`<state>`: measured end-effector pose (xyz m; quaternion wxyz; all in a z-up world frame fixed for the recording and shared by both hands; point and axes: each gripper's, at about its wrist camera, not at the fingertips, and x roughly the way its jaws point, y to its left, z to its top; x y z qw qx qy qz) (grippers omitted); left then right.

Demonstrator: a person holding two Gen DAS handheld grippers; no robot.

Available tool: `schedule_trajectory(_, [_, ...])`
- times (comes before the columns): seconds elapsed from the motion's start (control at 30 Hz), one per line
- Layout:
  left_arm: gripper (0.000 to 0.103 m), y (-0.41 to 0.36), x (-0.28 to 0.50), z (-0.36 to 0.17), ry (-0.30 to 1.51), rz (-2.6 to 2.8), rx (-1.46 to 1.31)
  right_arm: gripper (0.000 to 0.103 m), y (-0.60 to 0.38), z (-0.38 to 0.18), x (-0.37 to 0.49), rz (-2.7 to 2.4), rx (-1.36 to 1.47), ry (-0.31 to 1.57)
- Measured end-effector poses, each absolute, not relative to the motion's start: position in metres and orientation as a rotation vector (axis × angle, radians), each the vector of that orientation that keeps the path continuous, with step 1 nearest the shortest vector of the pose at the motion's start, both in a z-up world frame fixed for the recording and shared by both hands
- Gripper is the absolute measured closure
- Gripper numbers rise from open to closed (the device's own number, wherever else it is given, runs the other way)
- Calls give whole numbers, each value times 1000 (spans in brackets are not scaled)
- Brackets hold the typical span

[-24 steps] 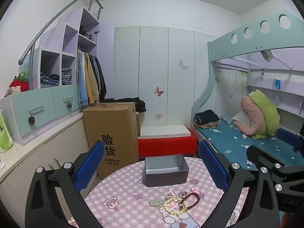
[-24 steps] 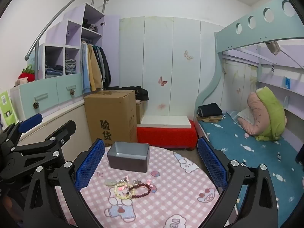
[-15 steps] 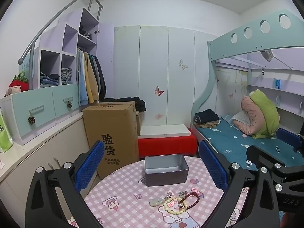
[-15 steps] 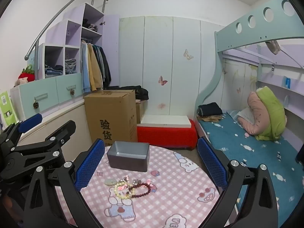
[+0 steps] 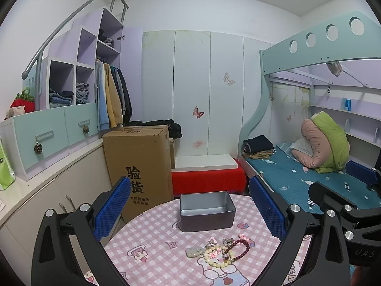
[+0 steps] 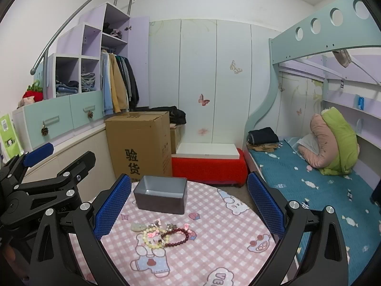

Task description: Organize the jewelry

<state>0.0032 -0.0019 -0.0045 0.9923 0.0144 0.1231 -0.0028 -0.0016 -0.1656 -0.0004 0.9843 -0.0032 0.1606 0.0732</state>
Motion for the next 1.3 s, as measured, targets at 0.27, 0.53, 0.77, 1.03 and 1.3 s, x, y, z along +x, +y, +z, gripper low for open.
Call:
schedule_trajectory(0.27, [7,-2,4,-6,249,-5,32,8,-168,-7,0,147,-7,327])
schedule_trajectory(0.53, [7,2,12,-14,285,-13,28,8,-163,-16,6,147,-3,352])
schedule_trajectory(0.77, [7,17,31,-28,369,-3,-15,8,-166,-29,19,147,20,399])
schedule_trajectory(1.03, [7,38,64,-56,502,25,-46,8,-172,-59,49,122,30,500])
schedule_trajectory(1.3, [7,39,109,-135,730,-34,39,8,-178,-123,91,90,33,689])
